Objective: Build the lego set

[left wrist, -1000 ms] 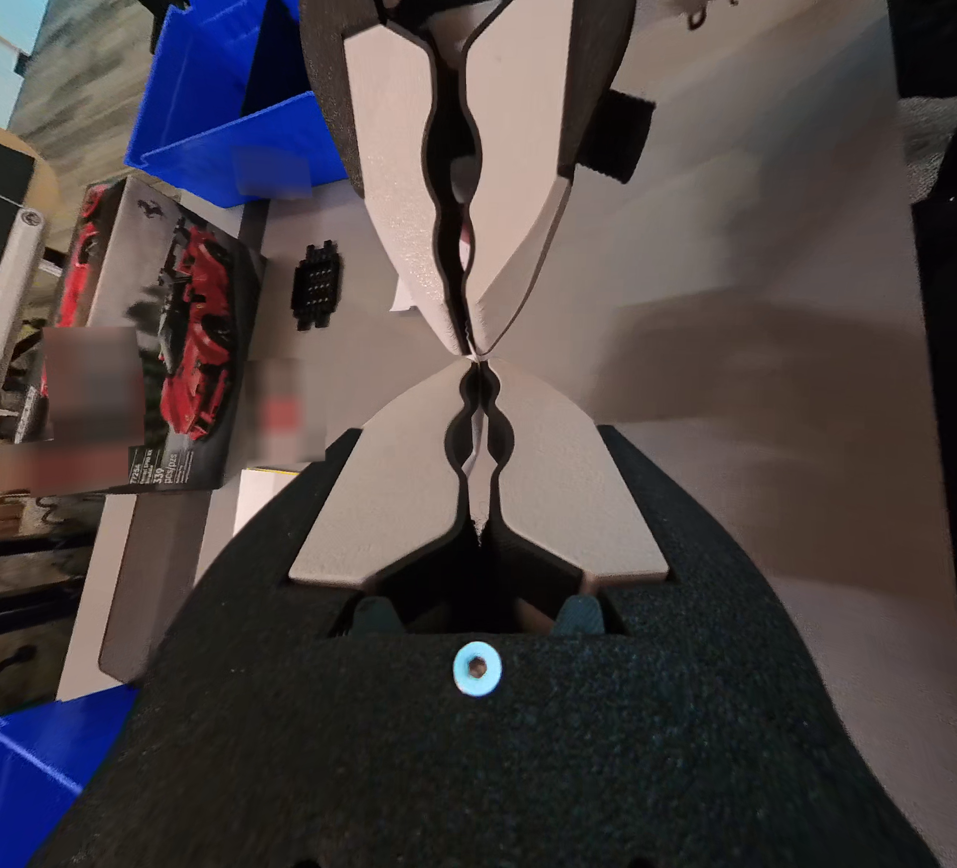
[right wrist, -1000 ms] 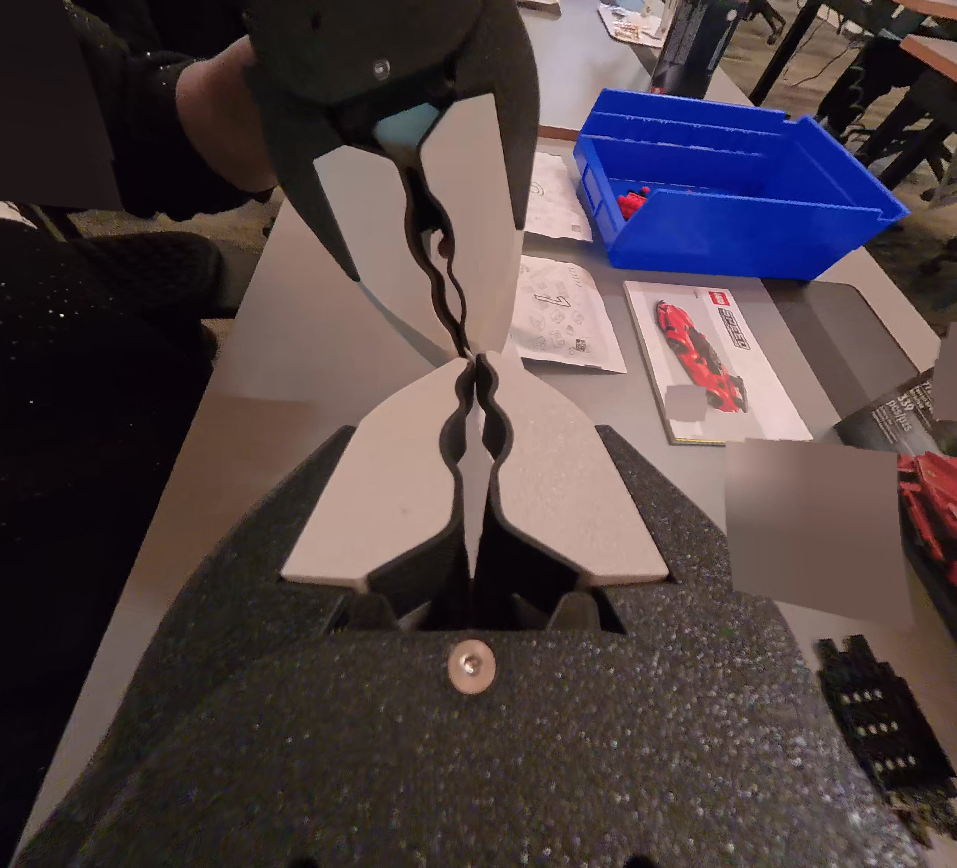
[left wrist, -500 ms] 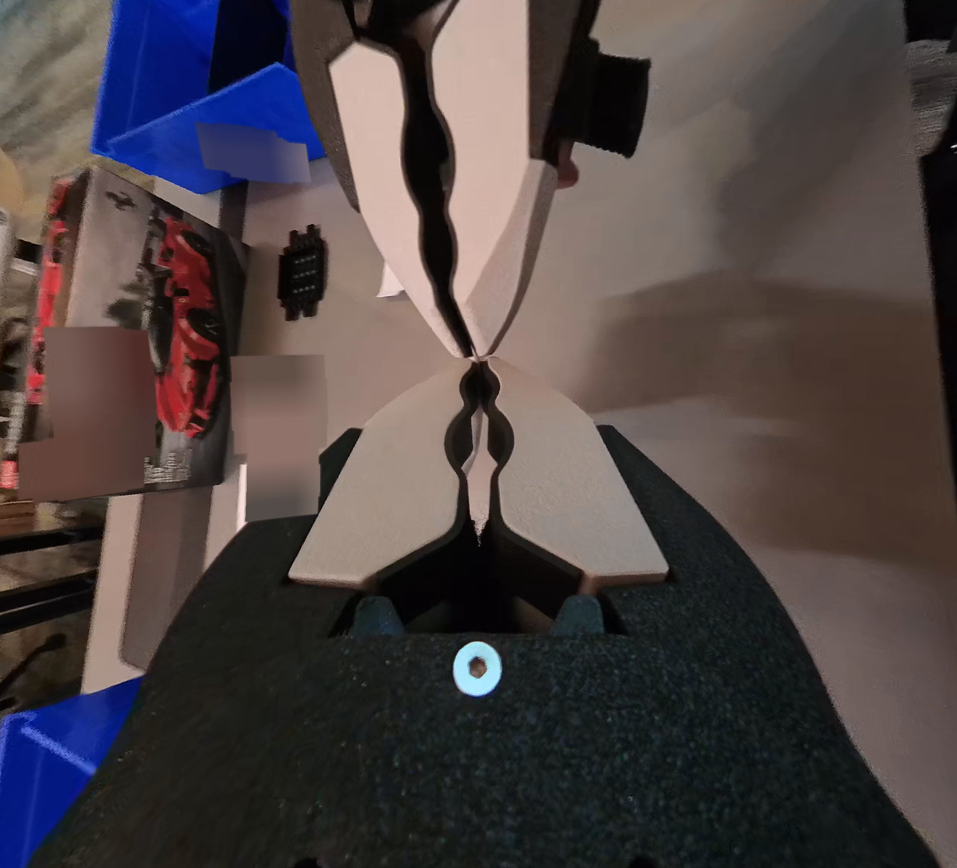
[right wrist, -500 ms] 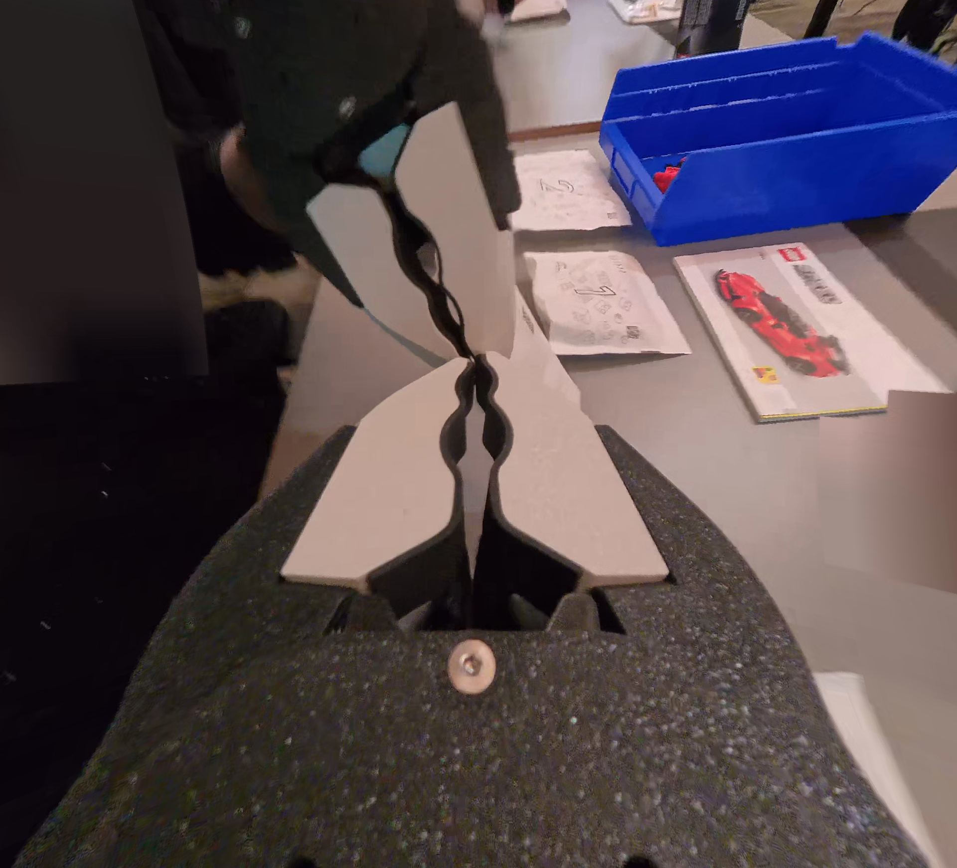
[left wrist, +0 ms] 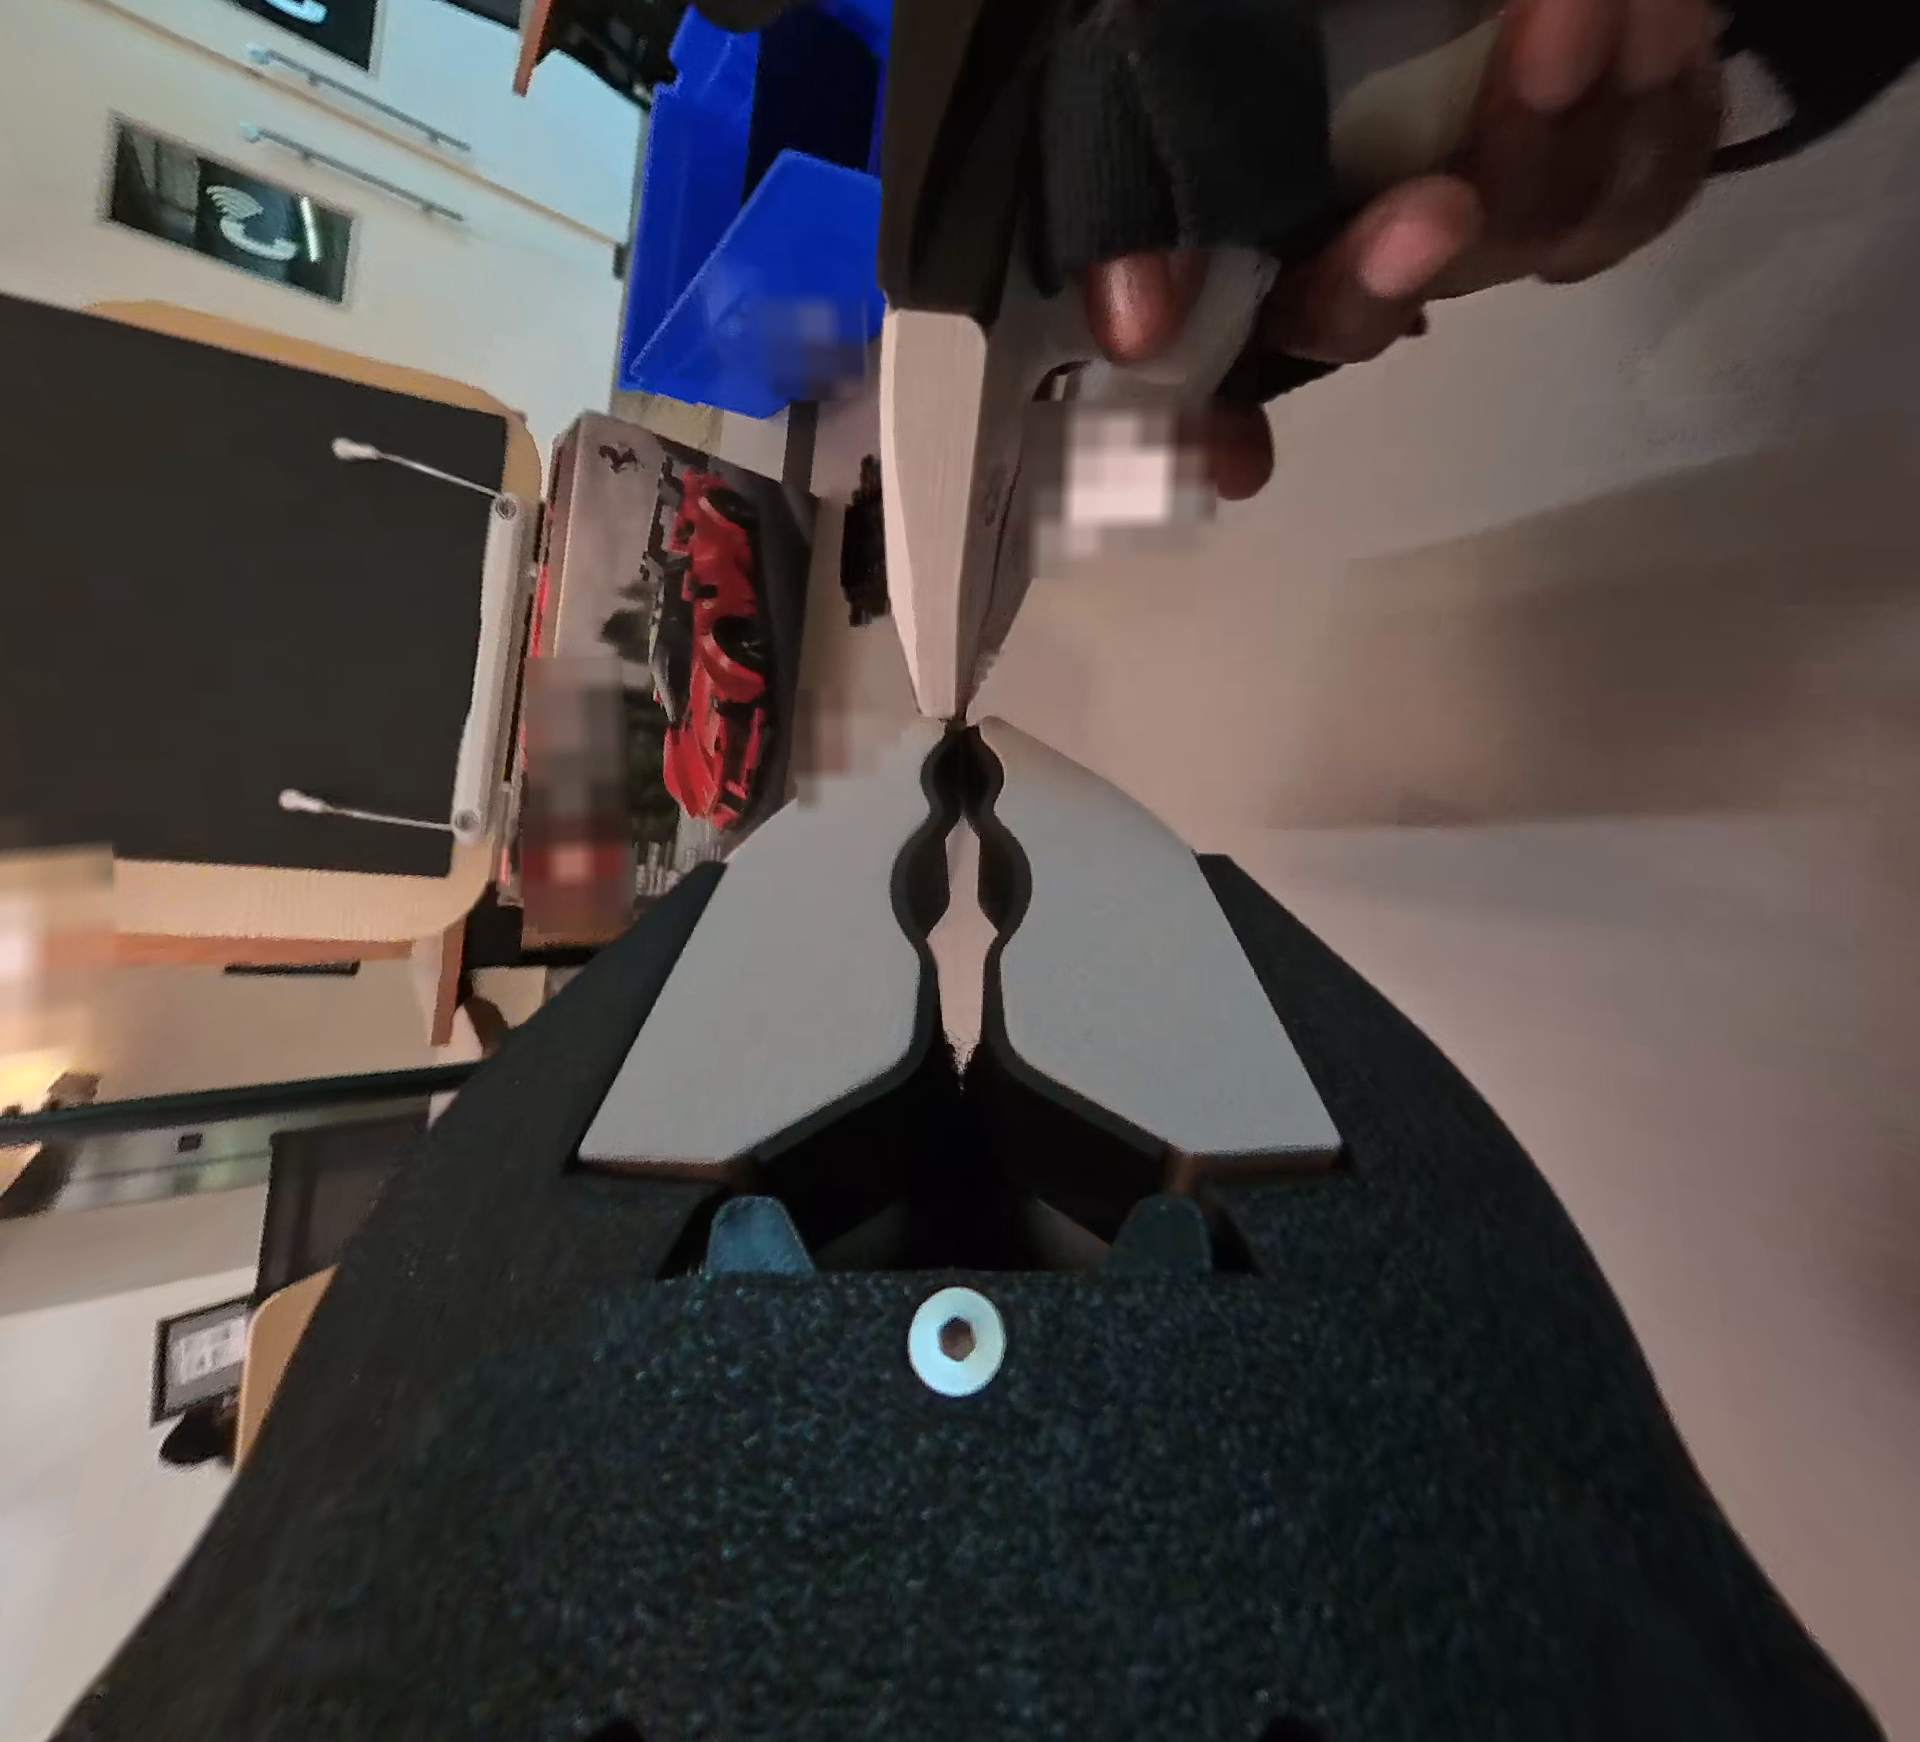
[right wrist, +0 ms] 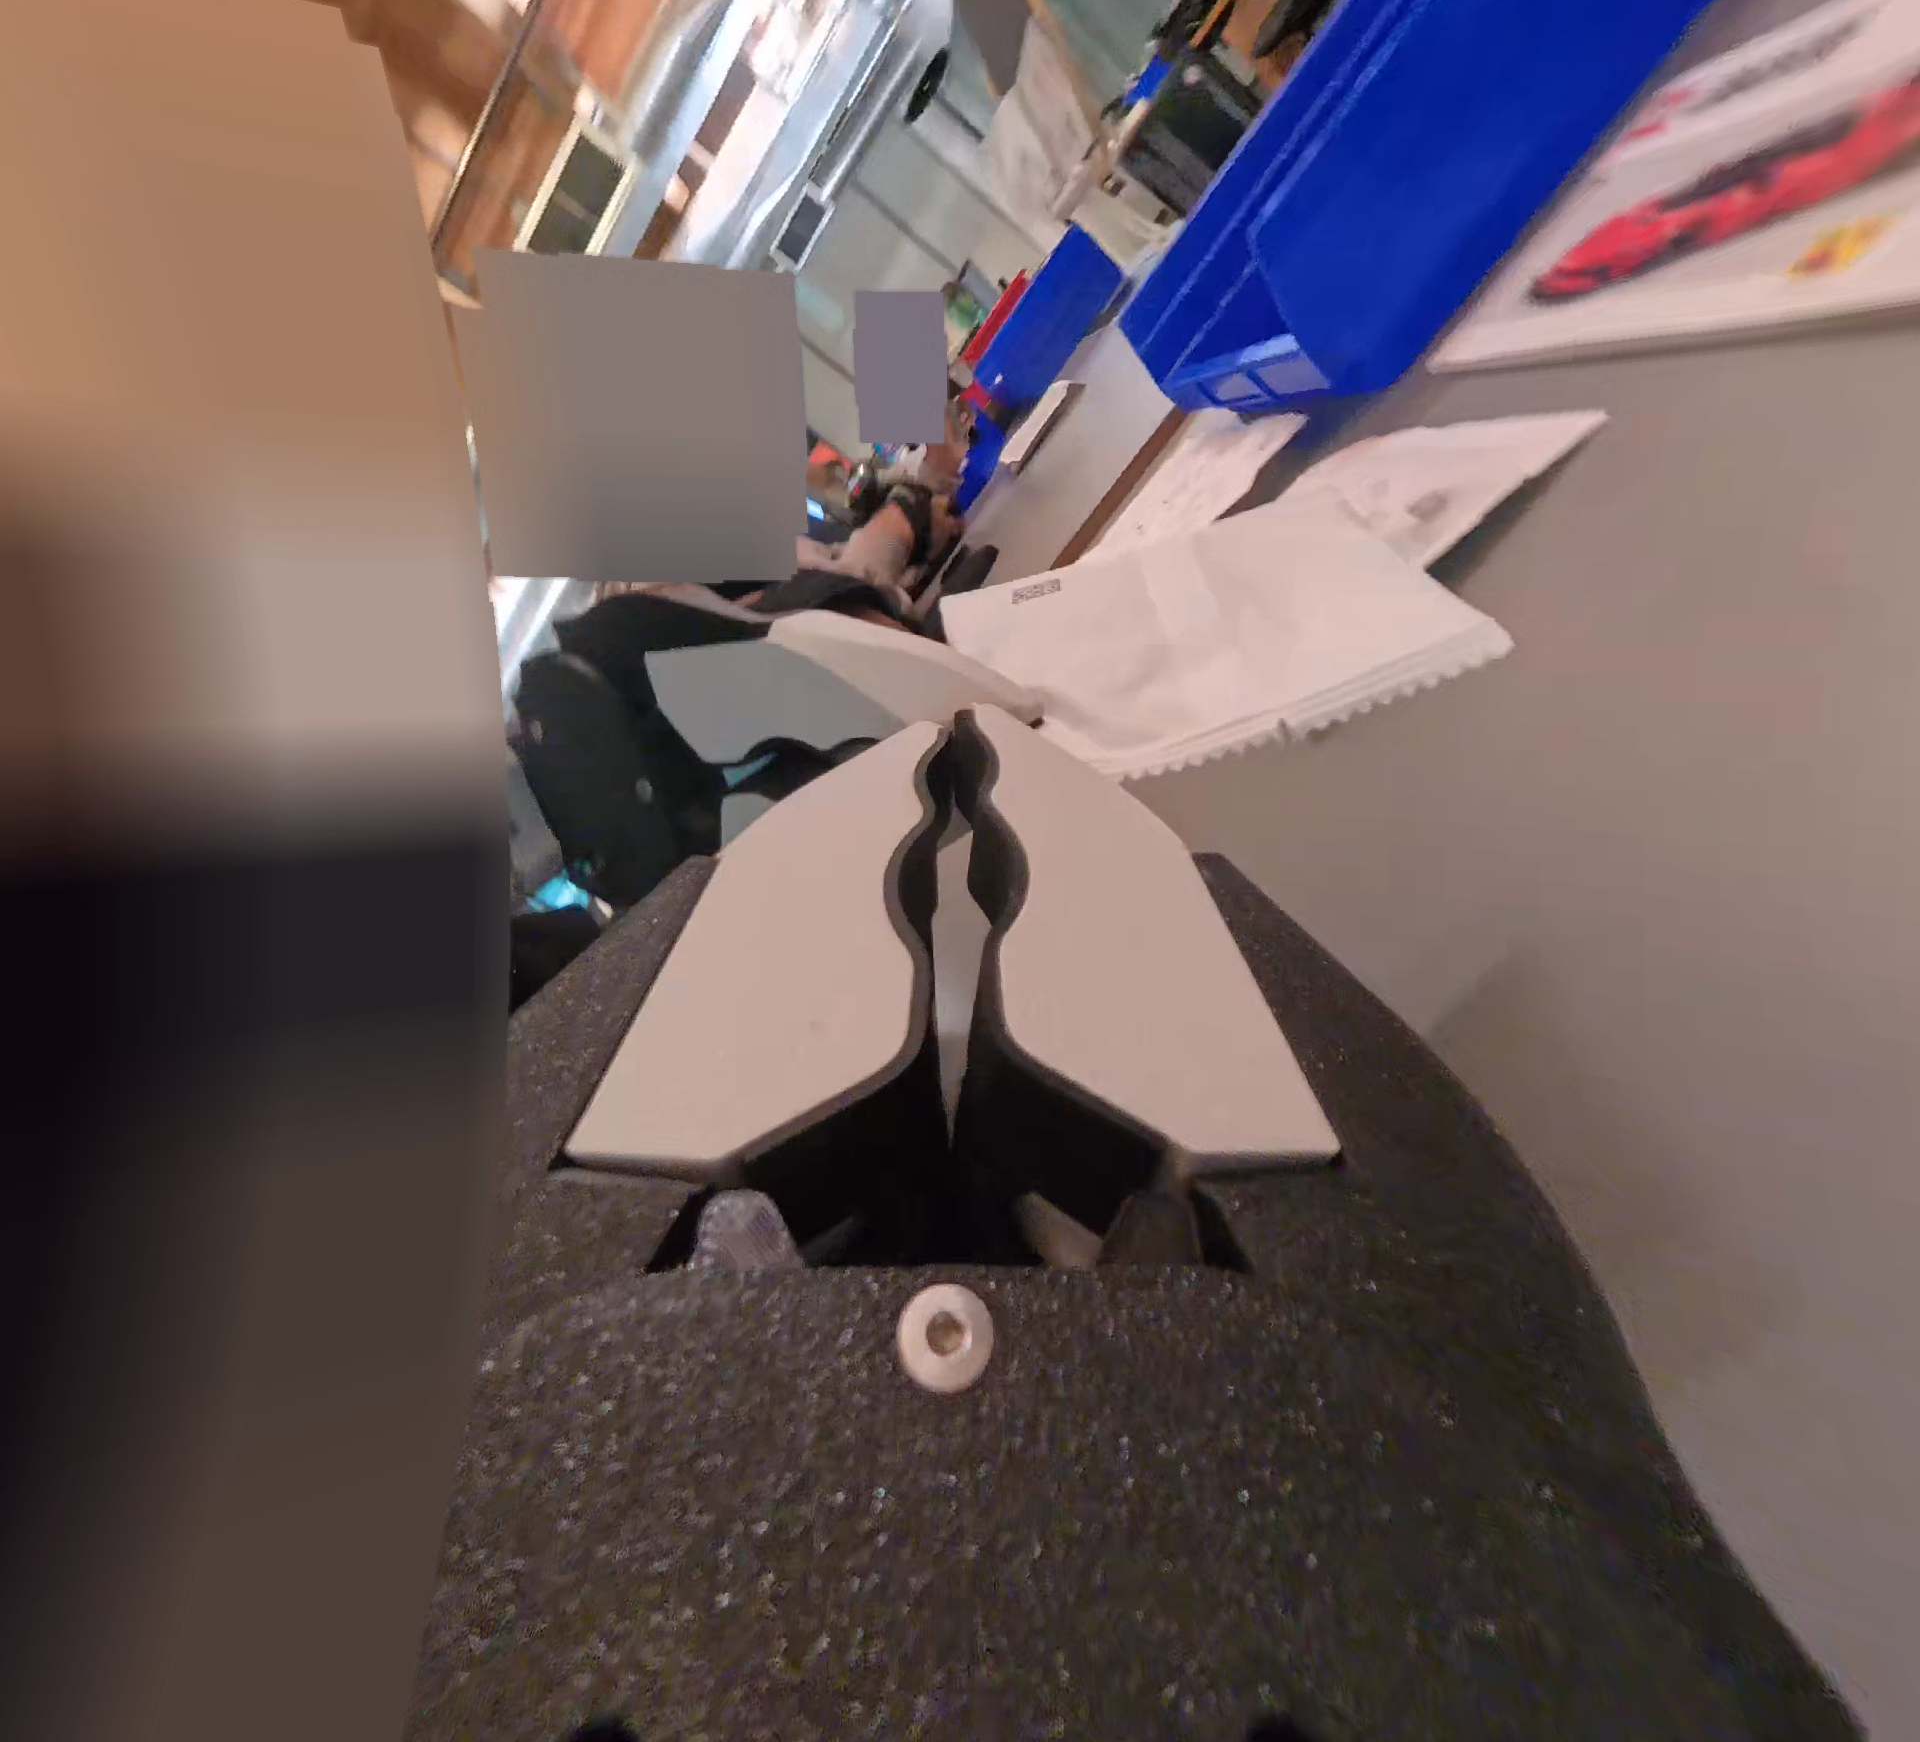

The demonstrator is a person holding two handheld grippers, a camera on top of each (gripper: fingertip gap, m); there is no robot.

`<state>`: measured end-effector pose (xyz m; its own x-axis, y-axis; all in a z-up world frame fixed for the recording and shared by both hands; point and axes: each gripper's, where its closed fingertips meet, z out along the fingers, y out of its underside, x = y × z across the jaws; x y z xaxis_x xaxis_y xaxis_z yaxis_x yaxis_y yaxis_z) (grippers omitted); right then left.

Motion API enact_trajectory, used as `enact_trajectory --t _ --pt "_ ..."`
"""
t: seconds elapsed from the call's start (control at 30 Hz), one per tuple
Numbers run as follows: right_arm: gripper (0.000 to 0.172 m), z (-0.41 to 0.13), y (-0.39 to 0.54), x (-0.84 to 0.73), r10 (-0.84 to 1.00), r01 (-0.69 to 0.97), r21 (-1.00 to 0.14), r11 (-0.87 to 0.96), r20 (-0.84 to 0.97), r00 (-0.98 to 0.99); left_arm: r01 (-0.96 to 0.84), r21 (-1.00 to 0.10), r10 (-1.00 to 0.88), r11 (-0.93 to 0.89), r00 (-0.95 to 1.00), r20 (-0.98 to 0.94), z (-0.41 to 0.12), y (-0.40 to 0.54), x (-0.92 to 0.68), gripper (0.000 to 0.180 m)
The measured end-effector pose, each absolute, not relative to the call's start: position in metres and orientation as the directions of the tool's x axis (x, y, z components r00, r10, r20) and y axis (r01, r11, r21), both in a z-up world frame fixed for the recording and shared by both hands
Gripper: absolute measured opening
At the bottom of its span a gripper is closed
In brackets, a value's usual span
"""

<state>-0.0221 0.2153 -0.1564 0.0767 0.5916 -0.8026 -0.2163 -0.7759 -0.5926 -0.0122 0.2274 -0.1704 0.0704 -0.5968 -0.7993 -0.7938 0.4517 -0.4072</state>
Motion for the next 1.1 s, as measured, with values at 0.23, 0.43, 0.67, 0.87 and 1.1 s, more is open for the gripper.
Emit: enact_trajectory --t 0.23,0.43,0.67,0.87,1.1 --pt "0.0 -0.221 0.206 -0.019 0.419 -0.295 -0.453 -0.842 -0.891 0.173 -0.847 -0.398 -0.579 0.351 0.137 -0.803 -0.233 0.217 -0.012 0.0" --pt "0.0 -0.251 0.197 -0.023 0.63 -0.009 -0.716 -0.698 -0.62 0.469 -0.862 -0.374 -0.636 0.342 0.081 -0.768 -0.263 0.206 -0.017 0.0" --pt "0.0 -0.268 0.194 -0.026 0.645 0.086 -0.702 -0.707 -0.59 0.486 -0.883 -0.273 -0.683 0.383 -0.072 -0.727 -0.281 0.201 -0.023 0.0" --pt "0.0 -0.277 0.195 -0.028 0.615 0.108 -0.666 -0.738 -0.598 0.514 -0.884 -0.247 -0.678 0.398 -0.101 -0.728 -0.29 0.202 -0.026 0.0" --pt "0.0 -0.285 0.183 -0.029 0.772 0.347 -0.722 -0.599 -0.405 0.489 -0.84 -0.467 -0.844 0.275 0.022 -0.536 -0.29 0.187 -0.031 0.009"
